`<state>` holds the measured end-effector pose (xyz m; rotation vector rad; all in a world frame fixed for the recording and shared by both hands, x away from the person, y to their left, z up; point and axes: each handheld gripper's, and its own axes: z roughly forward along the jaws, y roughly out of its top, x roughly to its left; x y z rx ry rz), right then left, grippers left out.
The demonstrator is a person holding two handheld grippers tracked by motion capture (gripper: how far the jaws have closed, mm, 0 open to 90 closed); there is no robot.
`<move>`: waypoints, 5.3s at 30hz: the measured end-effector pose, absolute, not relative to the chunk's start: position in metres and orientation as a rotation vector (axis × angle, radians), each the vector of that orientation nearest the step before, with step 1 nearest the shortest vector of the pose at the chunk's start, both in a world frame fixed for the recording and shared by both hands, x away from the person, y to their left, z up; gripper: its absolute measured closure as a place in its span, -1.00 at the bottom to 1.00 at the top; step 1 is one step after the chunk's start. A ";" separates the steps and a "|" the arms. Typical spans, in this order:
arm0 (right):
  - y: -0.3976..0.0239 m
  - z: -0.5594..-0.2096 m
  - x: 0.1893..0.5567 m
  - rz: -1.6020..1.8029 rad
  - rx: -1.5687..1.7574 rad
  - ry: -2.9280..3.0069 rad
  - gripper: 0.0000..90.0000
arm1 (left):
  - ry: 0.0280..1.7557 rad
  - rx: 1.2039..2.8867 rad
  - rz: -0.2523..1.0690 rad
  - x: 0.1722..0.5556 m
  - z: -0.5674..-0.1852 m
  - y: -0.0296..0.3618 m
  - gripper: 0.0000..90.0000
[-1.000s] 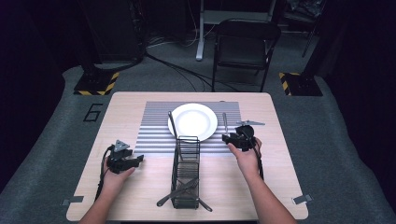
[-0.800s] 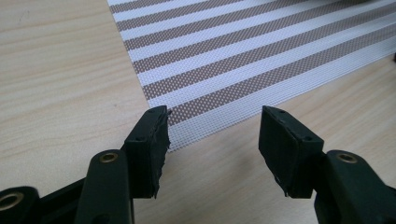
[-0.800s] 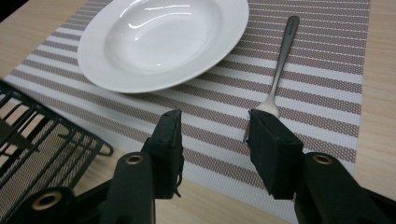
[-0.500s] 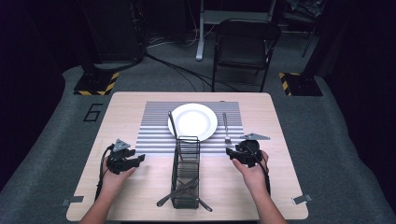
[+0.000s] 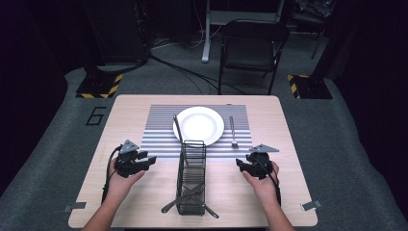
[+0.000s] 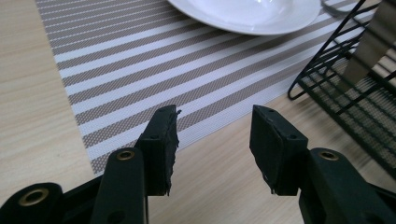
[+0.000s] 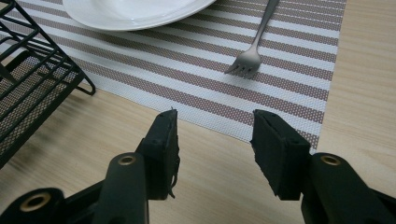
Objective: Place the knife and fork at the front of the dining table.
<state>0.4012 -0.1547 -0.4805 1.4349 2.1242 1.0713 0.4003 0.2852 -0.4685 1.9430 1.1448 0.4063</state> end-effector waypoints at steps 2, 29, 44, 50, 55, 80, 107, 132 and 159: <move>-0.156 -0.482 0.401 1.070 1.430 2.128 0.13 | 1.139 1.938 0.399 0.401 -0.463 0.282 0.14; -0.160 -0.491 0.404 1.065 1.460 2.140 0.12 | 0.972 1.981 0.403 0.411 -0.392 0.229 0.27; -0.161 -0.493 0.405 1.070 1.458 2.147 0.12 | 0.942 1.995 0.330 0.422 -0.394 0.200 0.34; -0.162 -0.494 0.406 1.071 1.454 2.150 0.12 | 0.927 2.005 0.326 0.425 -0.397 0.191 0.44; -0.163 -0.494 0.406 1.070 1.479 2.141 0.12 | 0.922 2.007 0.334 0.427 -0.399 0.187 0.53; -0.166 -0.499 0.409 1.081 1.502 2.149 0.12 | 0.874 1.982 0.373 0.411 -0.400 0.178 0.81; -0.168 -0.498 0.408 1.103 1.513 2.141 0.12 | 0.855 2.007 0.366 0.404 -0.336 0.179 0.82; -0.169 -0.498 0.408 1.105 1.514 2.127 0.12 | 0.885 1.999 0.389 0.405 -0.288 0.196 0.82; -0.168 -0.498 0.408 1.100 1.507 2.135 0.12 | 1.022 1.999 0.424 0.430 -0.328 0.227 0.82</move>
